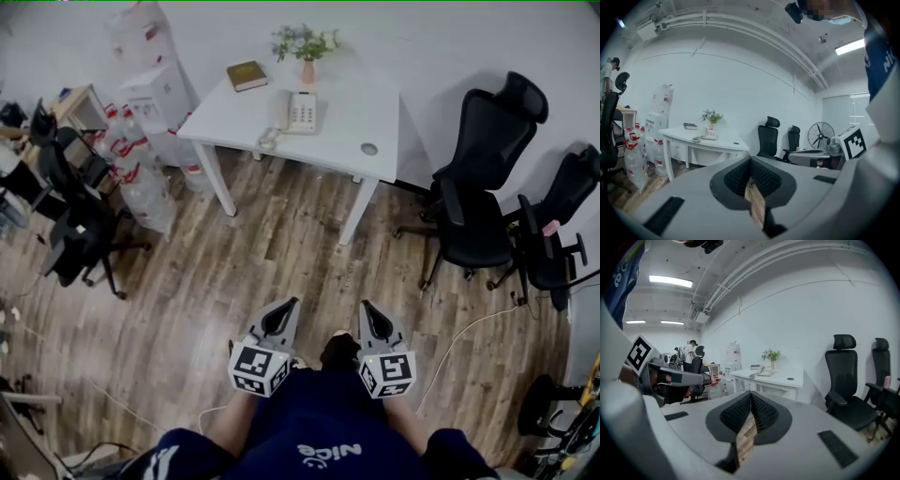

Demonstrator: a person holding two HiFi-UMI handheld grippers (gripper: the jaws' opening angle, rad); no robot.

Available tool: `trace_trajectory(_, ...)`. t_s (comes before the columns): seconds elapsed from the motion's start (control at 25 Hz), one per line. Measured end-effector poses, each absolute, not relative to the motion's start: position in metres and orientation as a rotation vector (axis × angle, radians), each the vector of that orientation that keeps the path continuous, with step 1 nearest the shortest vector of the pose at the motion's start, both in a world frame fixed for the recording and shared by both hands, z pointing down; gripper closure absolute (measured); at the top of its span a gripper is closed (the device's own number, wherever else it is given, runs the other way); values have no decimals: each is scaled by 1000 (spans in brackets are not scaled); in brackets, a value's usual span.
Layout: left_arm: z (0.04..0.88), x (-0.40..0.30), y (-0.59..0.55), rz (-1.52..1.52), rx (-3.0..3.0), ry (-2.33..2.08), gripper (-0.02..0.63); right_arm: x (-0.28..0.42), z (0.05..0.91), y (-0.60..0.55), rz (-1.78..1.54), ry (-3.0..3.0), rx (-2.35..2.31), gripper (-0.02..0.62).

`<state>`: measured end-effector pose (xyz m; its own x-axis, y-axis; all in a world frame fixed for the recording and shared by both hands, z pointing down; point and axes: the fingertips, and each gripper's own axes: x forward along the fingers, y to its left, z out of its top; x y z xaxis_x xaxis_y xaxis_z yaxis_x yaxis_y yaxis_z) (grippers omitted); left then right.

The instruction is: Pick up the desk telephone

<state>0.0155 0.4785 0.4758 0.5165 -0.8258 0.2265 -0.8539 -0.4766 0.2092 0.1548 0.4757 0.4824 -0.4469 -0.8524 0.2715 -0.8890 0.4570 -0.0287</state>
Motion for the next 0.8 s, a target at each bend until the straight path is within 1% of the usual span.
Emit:
trace_trajectory(0.36, 483, 12, 411, 163, 2389, -1513, 589, 145, 493, 385, 264, -2573, 1402, 572)
trace_trajectory(0.64, 472, 43, 322, 145, 2350, -1566, 588, 166, 480, 281, 231, -2645, 1295, 572)
trace_trajectory(0.8, 484, 67, 285, 143, 2297, -1561, 588, 185, 486, 242, 266, -2659, 1245, 572)
